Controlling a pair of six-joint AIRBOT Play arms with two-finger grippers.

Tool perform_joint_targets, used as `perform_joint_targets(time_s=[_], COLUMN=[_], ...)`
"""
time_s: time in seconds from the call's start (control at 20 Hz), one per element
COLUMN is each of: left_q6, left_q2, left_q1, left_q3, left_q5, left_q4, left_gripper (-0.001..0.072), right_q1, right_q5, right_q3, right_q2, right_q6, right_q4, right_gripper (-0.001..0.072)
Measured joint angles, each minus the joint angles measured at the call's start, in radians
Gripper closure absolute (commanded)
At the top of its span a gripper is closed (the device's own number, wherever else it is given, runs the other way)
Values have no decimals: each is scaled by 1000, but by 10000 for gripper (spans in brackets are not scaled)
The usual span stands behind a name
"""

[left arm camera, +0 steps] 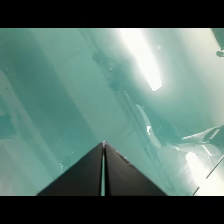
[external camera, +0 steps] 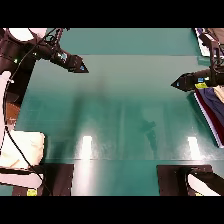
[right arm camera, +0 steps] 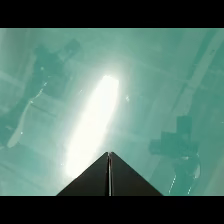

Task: Fold the shirts.

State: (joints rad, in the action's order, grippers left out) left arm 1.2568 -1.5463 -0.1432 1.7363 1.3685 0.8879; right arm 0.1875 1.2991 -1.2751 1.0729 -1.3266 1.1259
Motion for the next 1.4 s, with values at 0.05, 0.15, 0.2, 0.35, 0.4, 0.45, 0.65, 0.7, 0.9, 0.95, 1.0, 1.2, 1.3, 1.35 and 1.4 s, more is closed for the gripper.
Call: perform_joint_targets(time_s=[0.05,0.15,0.2,0.35,0.4,0.45,0.65,0.7,0.9,0.95,1.0,1.2,1.3,1.35,1.4], left_q6=[0,0,0,0,0,0,0,0,0,0,1,7,27,38,51], left_q2=[0,0,0,0,0,0,0,0,0,0,0,46,125,176,236], left_q1=[0,0,0,0,0,0,0,0,0,0,0,30,78,112,152], left_q3=[0,0,0,0,0,0,0,0,0,0,2,-2,-39,-71,-113], left_q5=[0,0,0,0,0,0,0,0,-18,-32,-35,42,69,80,93], left_q4=[0,0,0,0,0,0,0,0,-6,-8,-9,87,152,187,230], left_gripper=[675,675,675,675,675,675,675,675,675,676,676,677,676,676,676], right_q1=[0,0,0,0,0,0,0,0,0,0,0,1,1,1,1], right_q5=[0,0,0,0,0,0,6,8,26,28,29,35,44,50,52], right_q3=[0,0,0,0,0,0,0,0,0,0,0,0,0,0,0], right_q2=[0,0,0,0,0,0,0,0,0,0,0,0,0,0,0], right_q6=[0,0,0,0,0,0,0,0,0,0,0,0,0,0,0], right_q4=[0,0,0,0,0,0,0,0,0,-1,0,-5,-6,-7,-8], right_gripper=[693,693,693,693,693,693,693,693,693,693,693,693,693,693,694])
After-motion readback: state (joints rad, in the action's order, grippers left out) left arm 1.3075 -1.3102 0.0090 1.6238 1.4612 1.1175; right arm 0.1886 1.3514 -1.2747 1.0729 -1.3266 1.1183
